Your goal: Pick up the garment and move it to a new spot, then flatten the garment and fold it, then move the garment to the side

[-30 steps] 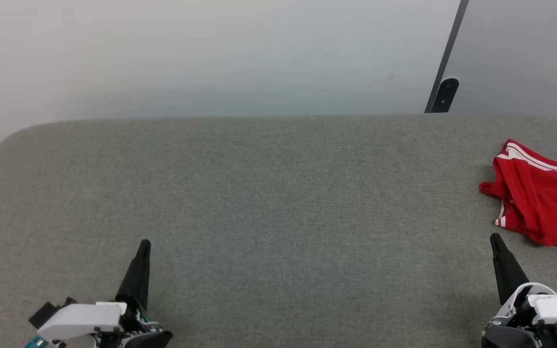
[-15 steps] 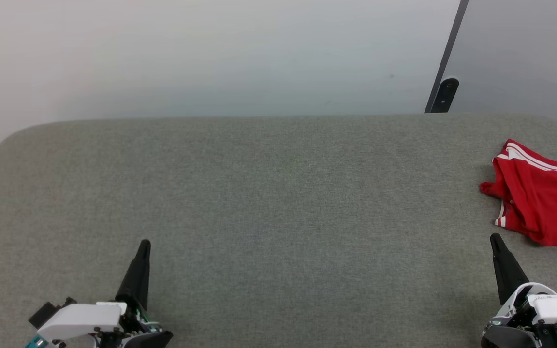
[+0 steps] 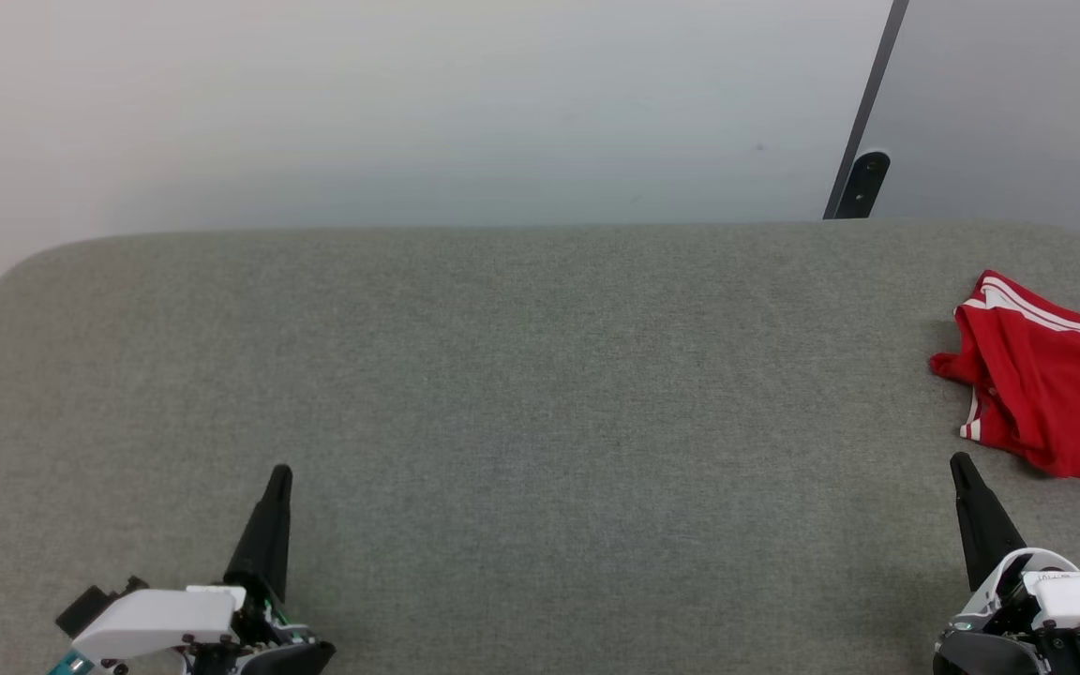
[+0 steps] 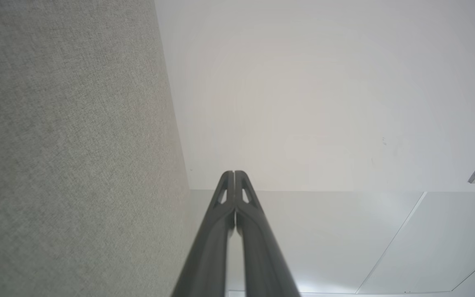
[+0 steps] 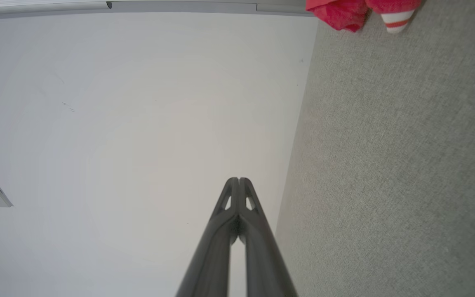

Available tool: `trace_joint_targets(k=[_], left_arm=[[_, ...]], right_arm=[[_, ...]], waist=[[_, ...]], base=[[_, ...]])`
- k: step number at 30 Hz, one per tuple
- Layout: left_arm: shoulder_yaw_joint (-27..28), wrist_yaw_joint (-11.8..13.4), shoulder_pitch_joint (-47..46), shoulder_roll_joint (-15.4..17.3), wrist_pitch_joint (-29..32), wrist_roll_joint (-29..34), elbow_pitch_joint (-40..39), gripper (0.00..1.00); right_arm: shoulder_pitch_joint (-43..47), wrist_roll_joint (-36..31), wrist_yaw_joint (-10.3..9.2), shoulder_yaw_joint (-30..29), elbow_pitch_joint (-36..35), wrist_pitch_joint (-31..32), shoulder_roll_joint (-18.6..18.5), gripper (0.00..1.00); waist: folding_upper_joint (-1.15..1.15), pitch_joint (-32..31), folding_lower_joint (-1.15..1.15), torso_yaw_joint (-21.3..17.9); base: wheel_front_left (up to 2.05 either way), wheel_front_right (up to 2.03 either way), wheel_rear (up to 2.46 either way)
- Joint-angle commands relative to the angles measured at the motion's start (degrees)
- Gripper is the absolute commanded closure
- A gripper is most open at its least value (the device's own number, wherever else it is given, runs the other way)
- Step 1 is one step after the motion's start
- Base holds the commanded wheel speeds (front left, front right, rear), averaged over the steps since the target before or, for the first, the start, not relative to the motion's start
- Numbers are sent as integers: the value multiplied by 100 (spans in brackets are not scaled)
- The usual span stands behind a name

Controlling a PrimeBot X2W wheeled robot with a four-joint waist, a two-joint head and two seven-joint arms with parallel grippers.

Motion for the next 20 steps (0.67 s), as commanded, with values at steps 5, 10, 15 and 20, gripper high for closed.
trace_joint_targets(k=[5, 10, 15, 20], left_arm=[[15, -19, -56, -6, 19, 11, 7, 100], [16, -19, -56, -7, 19, 11, 7, 100], [17, -19, -56, -6, 20, 12, 7, 100], [17, -19, -56, -7, 20, 12, 7, 100]], right_arm=[[-9, 22, -2, 1, -13, 13, 20, 100], [-9, 22, -2, 2, -13, 13, 20, 100], [-9, 22, -2, 2, -13, 13, 20, 100], [-9, 22, -2, 2, -13, 13, 20, 100]], waist=[[0, 0, 0, 0], [0, 0, 0, 0], [0, 0, 0, 0], [0, 0, 0, 0]], base=[[0, 0, 0], [0, 0, 0], [0, 0, 0], [0, 0, 0]])
